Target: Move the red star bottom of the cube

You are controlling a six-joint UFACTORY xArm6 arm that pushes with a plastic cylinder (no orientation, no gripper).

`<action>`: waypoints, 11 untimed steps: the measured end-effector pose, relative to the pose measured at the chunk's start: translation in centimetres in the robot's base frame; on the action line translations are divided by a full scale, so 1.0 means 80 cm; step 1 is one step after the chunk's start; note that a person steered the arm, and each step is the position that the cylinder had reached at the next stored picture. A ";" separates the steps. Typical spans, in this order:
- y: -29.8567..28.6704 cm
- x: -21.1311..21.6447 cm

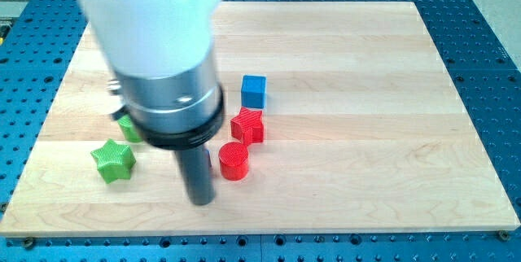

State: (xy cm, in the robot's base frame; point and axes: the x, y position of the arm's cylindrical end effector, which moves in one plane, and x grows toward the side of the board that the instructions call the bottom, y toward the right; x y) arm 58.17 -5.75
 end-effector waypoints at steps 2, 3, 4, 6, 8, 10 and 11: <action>0.035 0.030; 0.089 -0.005; 0.094 -0.128; 0.128 -0.255; 0.038 -0.234; 0.026 -0.187; 0.017 -0.167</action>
